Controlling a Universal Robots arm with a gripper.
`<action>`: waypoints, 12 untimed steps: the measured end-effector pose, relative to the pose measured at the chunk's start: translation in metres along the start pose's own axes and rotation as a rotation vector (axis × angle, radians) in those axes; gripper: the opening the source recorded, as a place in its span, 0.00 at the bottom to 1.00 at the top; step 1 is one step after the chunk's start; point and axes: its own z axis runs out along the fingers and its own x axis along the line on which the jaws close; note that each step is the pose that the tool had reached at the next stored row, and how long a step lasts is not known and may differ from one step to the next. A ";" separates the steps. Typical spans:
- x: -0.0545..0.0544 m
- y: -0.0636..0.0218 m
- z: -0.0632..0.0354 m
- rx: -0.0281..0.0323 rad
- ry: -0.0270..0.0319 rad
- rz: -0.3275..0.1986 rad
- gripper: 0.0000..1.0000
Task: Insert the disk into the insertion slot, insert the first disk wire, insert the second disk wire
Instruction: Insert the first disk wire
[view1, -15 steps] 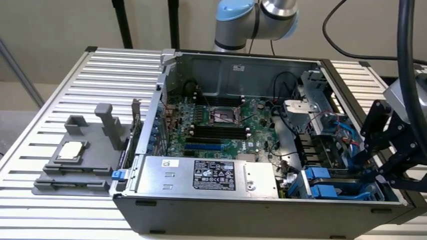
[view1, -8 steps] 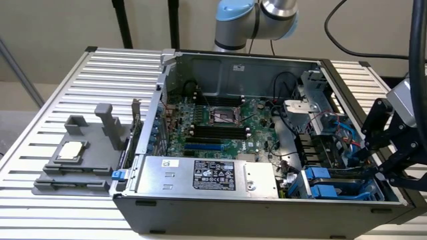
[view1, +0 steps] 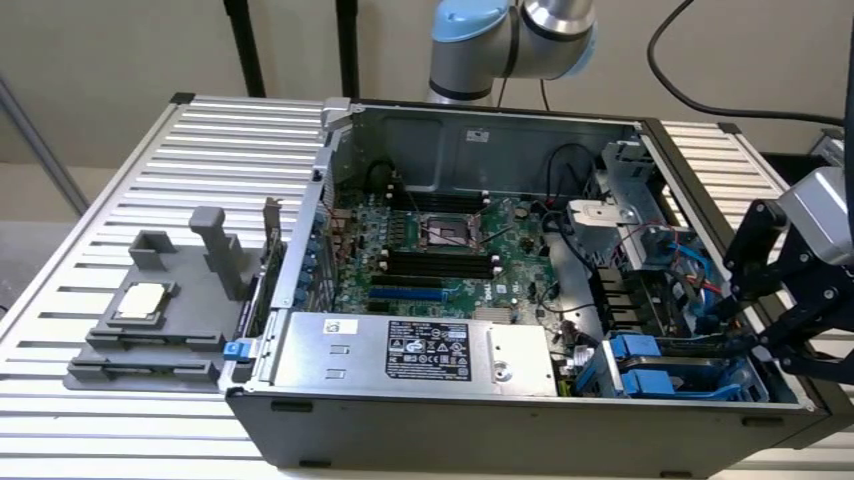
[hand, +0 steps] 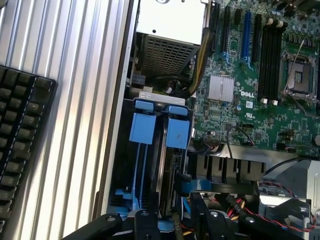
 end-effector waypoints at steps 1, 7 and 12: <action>0.000 -0.0007 0.0004 -0.0006 -0.0002 -0.004 0.39; 0.001 -0.0052 0.0035 -0.0035 -0.0040 -0.025 0.39; 0.003 -0.0072 0.0058 -0.0034 -0.0186 -0.040 0.39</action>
